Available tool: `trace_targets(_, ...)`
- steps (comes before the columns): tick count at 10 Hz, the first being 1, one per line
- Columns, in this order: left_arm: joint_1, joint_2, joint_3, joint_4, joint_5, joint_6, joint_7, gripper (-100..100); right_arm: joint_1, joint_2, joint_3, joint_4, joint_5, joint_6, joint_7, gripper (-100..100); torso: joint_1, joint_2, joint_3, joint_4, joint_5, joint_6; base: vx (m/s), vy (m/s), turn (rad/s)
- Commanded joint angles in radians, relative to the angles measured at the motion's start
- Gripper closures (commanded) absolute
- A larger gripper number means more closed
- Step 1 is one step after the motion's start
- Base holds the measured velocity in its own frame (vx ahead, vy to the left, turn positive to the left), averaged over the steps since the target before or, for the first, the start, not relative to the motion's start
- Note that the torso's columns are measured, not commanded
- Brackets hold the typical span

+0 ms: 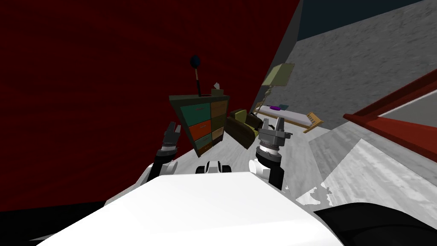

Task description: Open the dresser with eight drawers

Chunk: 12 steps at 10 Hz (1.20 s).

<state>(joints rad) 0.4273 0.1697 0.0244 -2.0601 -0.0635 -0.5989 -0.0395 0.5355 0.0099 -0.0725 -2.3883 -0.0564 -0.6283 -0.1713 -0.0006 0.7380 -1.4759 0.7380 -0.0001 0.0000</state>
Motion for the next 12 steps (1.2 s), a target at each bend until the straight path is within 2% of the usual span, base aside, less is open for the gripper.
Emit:
trace_targets(1, -0.005, 0.001, 0.013, 0.054, 0.010, 0.002, -0.004, -100, 0.000, 0.000, 0.000, 0.000, 0.000, 0.000, 0.000, 0, -0.001, -0.001, -0.001, 0.000, 0.000, 0.000, 0.078, -0.089, 0.064)
trace_targets(4, -0.020, 0.004, 0.043, 0.153, 0.032, 0.004, -0.006, -100, 0.000, 0.000, 0.000, 0.000, 0.000, 0.000, 0.000, 0, 0.000, -0.002, -0.001, -0.001, 0.000, 0.000, 0.118, -0.122, 0.084)
trace_targets(12, -0.047, -0.002, 0.094, 0.325, 0.070, 0.008, -0.009, -100, 0.000, 0.000, 0.000, 0.000, 0.000, 0.000, 0.000, 0, -0.001, -0.001, -0.001, 0.000, 0.000, 0.000, 0.093, -0.103, 0.056)
